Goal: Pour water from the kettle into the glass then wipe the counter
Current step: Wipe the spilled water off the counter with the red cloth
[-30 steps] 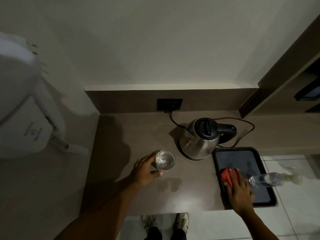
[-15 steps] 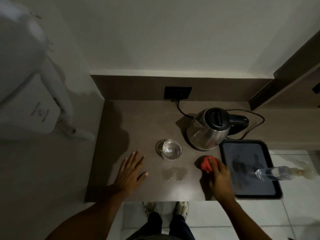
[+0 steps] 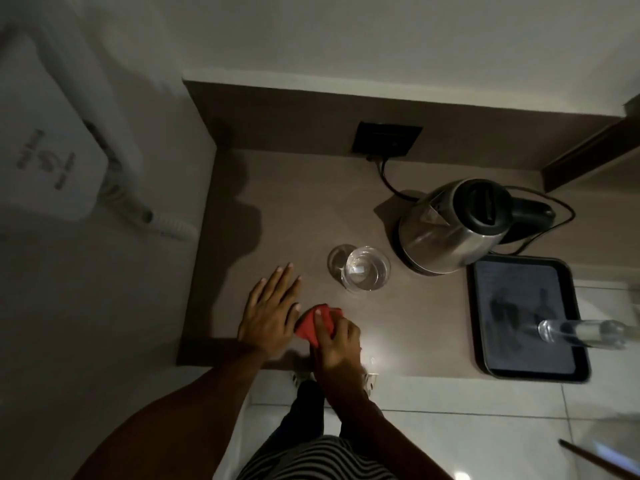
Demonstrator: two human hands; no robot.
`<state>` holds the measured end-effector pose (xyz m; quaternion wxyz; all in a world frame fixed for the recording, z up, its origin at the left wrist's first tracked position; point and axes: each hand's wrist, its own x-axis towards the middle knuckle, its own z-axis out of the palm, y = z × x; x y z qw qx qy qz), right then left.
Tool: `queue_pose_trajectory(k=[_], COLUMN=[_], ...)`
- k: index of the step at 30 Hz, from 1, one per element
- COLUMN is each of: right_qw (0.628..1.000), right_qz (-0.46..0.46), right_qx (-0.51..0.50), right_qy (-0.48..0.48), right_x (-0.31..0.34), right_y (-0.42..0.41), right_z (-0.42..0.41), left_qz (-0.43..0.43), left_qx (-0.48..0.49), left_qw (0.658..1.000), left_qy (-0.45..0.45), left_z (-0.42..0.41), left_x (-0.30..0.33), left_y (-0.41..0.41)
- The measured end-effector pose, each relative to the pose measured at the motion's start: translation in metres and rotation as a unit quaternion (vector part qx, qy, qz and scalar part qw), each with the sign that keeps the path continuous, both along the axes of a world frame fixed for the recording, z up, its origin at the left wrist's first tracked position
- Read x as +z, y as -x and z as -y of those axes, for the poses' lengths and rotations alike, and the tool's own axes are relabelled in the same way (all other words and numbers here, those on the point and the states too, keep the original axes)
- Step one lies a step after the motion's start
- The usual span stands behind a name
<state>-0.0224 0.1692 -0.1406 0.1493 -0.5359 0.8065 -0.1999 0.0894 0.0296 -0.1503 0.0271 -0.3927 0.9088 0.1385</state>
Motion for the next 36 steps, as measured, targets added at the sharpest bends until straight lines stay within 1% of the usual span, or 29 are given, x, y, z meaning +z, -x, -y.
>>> queue_pose_trajectory(k=[3, 4, 5, 7, 9, 12, 13, 14, 15, 17, 19, 20, 22, 23, 24, 25, 26, 28, 30, 32, 33, 34, 36], right_qw=[0.992, 0.990, 0.992, 0.997, 0.989, 0.961, 0.955, 0.959, 0.971, 0.994, 1.000, 0.999, 0.988, 0.981, 0.977, 0.980, 0.989, 0.996, 0.978, 0.954, 0.952, 0.959, 0.987], right_qz=[-0.046, -0.060, -0.066, -0.076, -0.083, -0.070, -0.060, -0.047, -0.035, -0.025, -0.009, -0.001, 0.004, -0.012, -0.036, -0.057, -0.069, -0.082, -0.090, -0.067, -0.049, -0.032, -0.003], right_qx=[0.118, 0.126, 0.106, -0.001, -0.122, -0.268, -0.290, -0.280, -0.235, -0.101, 0.006, 0.052, 0.151, 0.192, 0.208, 0.188, 0.129, -0.040, -0.189, -0.290, -0.303, -0.282, -0.158], right_qy=[0.011, 0.014, 0.014, -0.001, -0.023, -0.022, -0.017, -0.005, 0.007, 0.019, 0.011, 0.016, 0.033, 0.031, 0.029, 0.026, 0.016, -0.005, -0.021, -0.019, -0.016, -0.015, -0.014], right_x=[-0.003, -0.003, -0.001, 0.004, 0.009, 0.005, 0.000, -0.003, -0.007, -0.009, -0.007, -0.004, -0.001, -0.001, 0.000, 0.000, 0.001, 0.004, 0.004, 0.003, -0.001, -0.004, -0.009], right_y=[0.041, 0.063, 0.087, 0.134, 0.164, 0.149, 0.132, 0.109, 0.083, 0.029, -0.001, -0.001, 0.026, 0.048, 0.073, 0.101, 0.126, 0.159, 0.161, 0.136, 0.116, 0.092, 0.038], right_z=[-0.009, -0.014, -0.020, -0.033, -0.041, -0.031, -0.026, -0.021, -0.018, -0.018, -0.026, -0.028, -0.031, -0.033, -0.035, -0.038, -0.042, -0.048, -0.046, -0.032, -0.025, -0.019, -0.014], left_qz=[-0.006, -0.006, -0.002, 0.006, 0.009, 0.016, 0.018, 0.017, 0.016, 0.012, 0.005, 0.003, -0.004, -0.006, -0.006, -0.003, -0.002, -0.002, 0.000, 0.003, 0.003, 0.001, -0.003], left_qx=[0.002, 0.001, 0.001, 0.000, -0.001, -0.002, -0.001, 0.000, 0.000, 0.001, 0.004, 0.003, 0.004, 0.004, 0.004, 0.005, 0.005, 0.007, 0.006, 0.007, 0.008, 0.008, 0.010], left_qw=[1.000, 1.000, 1.000, 1.000, 1.000, 1.000, 1.000, 1.000, 1.000, 1.000, 1.000, 1.000, 1.000, 1.000, 1.000, 1.000, 1.000, 1.000, 1.000, 1.000, 1.000, 1.000, 1.000], left_qy=[-0.003, -0.004, -0.004, 0.001, 0.000, -0.002, -0.002, -0.003, -0.004, -0.006, -0.007, -0.007, -0.006, -0.008, -0.009, -0.008, -0.006, -0.007, -0.005, -0.003, -0.004, -0.006, -0.009], left_z=[0.002, 0.002, 0.002, 0.001, 0.001, 0.001, 0.001, 0.001, 0.001, 0.001, 0.001, 0.000, 0.001, 0.001, 0.002, 0.001, 0.001, 0.002, 0.001, 0.000, 0.000, 0.000, 0.000], left_x=[0.001, 0.001, 0.001, 0.000, 0.001, 0.002, 0.001, 0.001, 0.001, 0.001, 0.002, 0.002, 0.003, 0.004, 0.004, 0.004, 0.003, 0.003, 0.003, 0.003, 0.003, 0.003, 0.002], left_y=[0.001, 0.001, 0.001, 0.000, -0.001, 0.001, 0.001, 0.001, 0.001, 0.000, 0.000, 0.000, -0.001, -0.001, -0.001, -0.001, 0.000, 0.000, 0.000, 0.001, 0.001, 0.001, 0.002])
